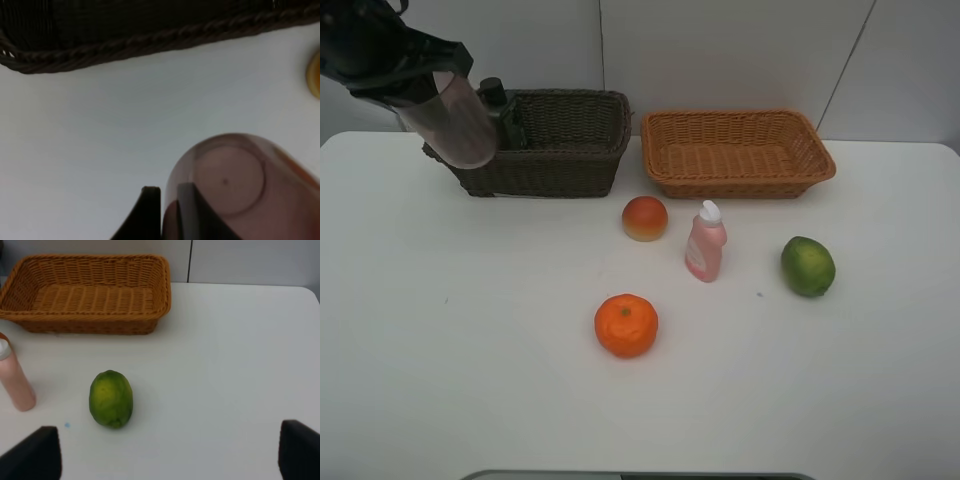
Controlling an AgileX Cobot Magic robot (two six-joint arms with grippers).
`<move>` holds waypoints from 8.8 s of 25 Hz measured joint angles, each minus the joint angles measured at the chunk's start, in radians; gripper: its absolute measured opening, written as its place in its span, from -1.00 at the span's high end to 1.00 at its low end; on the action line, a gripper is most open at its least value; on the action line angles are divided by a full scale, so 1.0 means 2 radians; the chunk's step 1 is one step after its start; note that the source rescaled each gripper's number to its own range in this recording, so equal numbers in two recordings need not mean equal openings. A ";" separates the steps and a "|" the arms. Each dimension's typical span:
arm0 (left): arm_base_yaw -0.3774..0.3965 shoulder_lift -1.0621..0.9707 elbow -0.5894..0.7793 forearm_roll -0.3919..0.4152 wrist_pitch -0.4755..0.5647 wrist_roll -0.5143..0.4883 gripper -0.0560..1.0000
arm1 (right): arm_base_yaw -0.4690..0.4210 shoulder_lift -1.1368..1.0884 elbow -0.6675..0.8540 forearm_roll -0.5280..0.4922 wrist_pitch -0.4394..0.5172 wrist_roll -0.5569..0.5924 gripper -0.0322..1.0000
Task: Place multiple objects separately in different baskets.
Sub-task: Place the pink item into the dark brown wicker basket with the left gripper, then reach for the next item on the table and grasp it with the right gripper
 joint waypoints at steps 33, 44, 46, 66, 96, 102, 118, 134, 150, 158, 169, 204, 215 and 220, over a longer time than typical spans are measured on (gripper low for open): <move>-0.056 0.271 -0.166 0.133 -0.211 -0.022 0.88 | 0.000 0.000 0.000 0.000 0.000 0.000 -0.73; -0.056 0.298 -0.167 0.133 -0.221 -0.022 0.84 | 0.000 0.000 0.000 0.000 0.000 0.000 -0.73; -0.056 0.298 -0.167 0.133 -0.221 -0.022 0.67 | 0.000 0.000 0.000 0.000 0.000 0.000 -0.73; -0.063 0.264 -0.170 0.125 -0.209 -0.023 -0.99 | 0.000 0.000 0.000 0.000 0.000 0.000 -0.73; -0.198 0.091 -0.117 0.064 0.024 0.096 -1.00 | 0.000 0.000 0.000 0.000 0.000 0.000 -0.73; -0.203 0.076 -0.100 0.068 0.073 0.060 -1.00 | 0.000 0.000 0.000 0.000 0.000 0.000 -0.73; -0.165 -0.088 0.052 0.066 0.050 -0.034 -1.00 | 0.000 0.000 0.000 0.000 0.000 0.000 -0.73; -0.008 -0.504 0.212 0.070 0.087 -0.015 -1.00 | 0.000 0.000 0.000 0.000 0.000 0.000 -0.73; -0.008 -0.747 0.341 0.046 0.103 -0.014 -1.00 | 0.000 0.000 0.000 0.000 0.000 0.000 -0.73; -0.008 -0.776 0.378 0.042 0.082 -0.001 -1.00 | 0.000 0.000 0.000 0.000 0.000 0.000 -0.73; -0.011 -0.789 0.379 0.024 0.078 0.014 -1.00 | 0.000 0.000 0.000 0.000 0.000 0.000 -0.73; 0.131 -0.789 0.380 0.023 0.078 0.015 -1.00 | 0.000 0.002 0.000 0.000 0.000 0.000 -0.73; 0.131 -0.789 0.380 0.023 0.078 0.015 -1.00 | 0.000 0.006 0.000 0.000 0.000 0.001 -0.73; 0.131 -0.789 0.380 0.023 0.078 0.015 -1.00 | 0.000 0.006 0.000 0.000 0.000 0.002 -0.73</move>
